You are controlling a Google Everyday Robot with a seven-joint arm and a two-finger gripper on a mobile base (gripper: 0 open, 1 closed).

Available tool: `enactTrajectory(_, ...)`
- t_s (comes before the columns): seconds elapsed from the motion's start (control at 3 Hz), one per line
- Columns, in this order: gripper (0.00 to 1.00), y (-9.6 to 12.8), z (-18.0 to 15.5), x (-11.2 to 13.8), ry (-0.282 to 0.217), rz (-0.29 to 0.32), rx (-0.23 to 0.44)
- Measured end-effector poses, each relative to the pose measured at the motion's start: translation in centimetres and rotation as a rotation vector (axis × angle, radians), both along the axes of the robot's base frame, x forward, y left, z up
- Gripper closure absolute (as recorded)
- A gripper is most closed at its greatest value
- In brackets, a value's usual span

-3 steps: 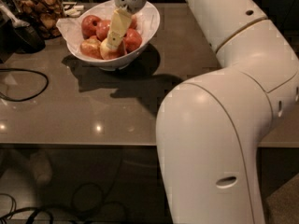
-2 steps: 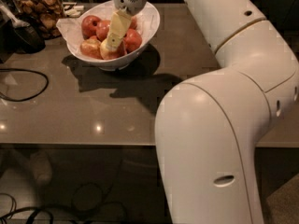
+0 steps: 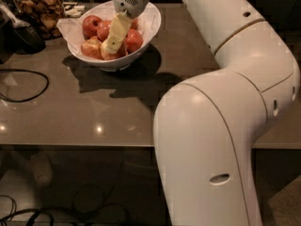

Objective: Pick apple from white bowl

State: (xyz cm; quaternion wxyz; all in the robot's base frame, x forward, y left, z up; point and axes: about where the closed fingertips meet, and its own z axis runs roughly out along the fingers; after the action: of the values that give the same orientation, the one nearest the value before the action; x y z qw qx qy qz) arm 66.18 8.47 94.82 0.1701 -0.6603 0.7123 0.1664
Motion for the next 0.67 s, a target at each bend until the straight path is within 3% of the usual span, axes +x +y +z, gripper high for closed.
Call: enactTrajectory(0.67,0.35,0.57,-1.17,0.61,0.02,0.013,0.001)
